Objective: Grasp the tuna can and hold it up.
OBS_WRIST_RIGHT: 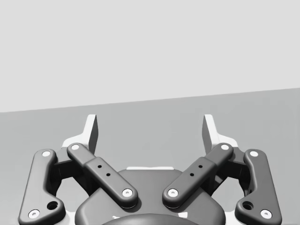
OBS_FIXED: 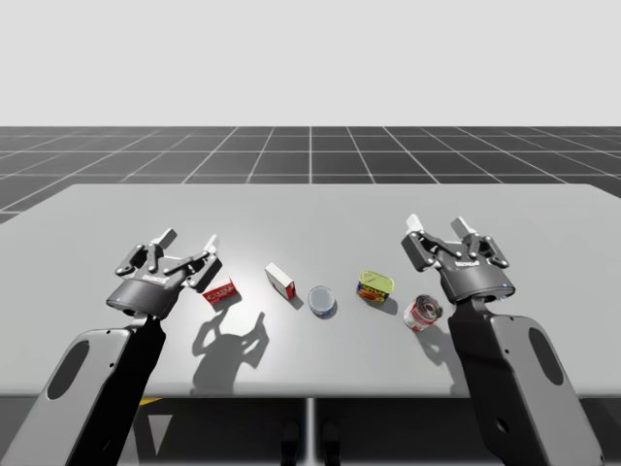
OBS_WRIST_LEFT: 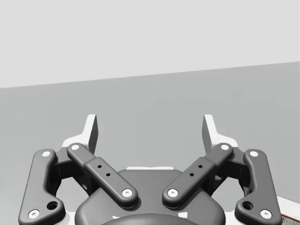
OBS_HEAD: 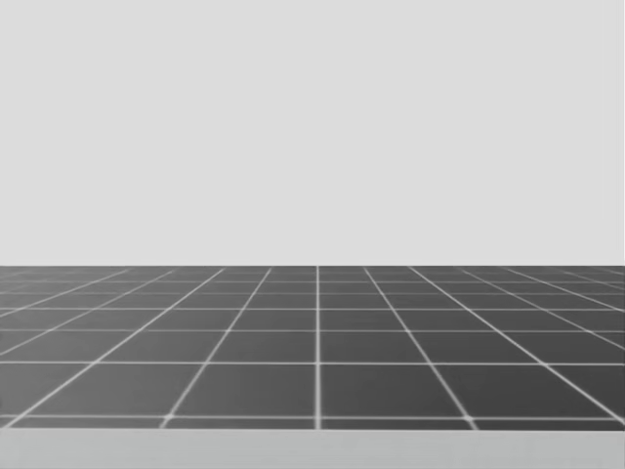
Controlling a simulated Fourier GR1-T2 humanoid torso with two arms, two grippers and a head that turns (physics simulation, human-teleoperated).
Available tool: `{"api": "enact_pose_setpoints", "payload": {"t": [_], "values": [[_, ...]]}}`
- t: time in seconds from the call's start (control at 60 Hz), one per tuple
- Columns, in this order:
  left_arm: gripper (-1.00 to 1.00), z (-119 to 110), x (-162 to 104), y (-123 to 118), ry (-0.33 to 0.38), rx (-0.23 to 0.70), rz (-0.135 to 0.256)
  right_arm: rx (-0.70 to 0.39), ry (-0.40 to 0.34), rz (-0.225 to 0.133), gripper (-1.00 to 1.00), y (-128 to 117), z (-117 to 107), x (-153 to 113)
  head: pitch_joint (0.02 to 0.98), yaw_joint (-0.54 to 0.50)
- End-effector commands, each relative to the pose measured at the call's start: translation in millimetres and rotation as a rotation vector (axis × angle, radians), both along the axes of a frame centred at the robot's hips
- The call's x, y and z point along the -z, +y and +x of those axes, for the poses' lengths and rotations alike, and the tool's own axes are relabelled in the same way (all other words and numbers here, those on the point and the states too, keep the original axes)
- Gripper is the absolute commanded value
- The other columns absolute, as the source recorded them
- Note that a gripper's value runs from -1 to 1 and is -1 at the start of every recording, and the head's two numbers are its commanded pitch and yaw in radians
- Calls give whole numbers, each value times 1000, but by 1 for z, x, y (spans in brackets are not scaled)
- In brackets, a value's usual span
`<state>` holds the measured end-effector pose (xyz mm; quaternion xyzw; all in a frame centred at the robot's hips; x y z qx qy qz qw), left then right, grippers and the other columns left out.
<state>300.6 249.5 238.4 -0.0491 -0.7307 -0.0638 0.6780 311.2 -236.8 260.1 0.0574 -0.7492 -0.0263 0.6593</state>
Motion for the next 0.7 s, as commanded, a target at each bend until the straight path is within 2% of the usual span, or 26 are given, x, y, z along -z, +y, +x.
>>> {"api": "enact_pose_setpoints", "payload": {"t": [0.017, 0.1, 0.2, 0.7], "values": [[-1000, 1, 0, 1, -2, 0, 3, 32, -1, -9, -1000, 2, -1, 1, 79, 13], [-1000, 1, 0, 1, -2, 0, 4, 18, -1, -9, -1000, 2, 1, 2, 91, 13], [-1000, 1, 1, 1, -1, 0, 4, 1, 17, 16, -1000, -1, 2, 1, 138, 17], [-1000, 3, 1, 3, 3, -2, 20, 17, 23, 0, -1000, -2, 4, 1, 609, -2]]}}
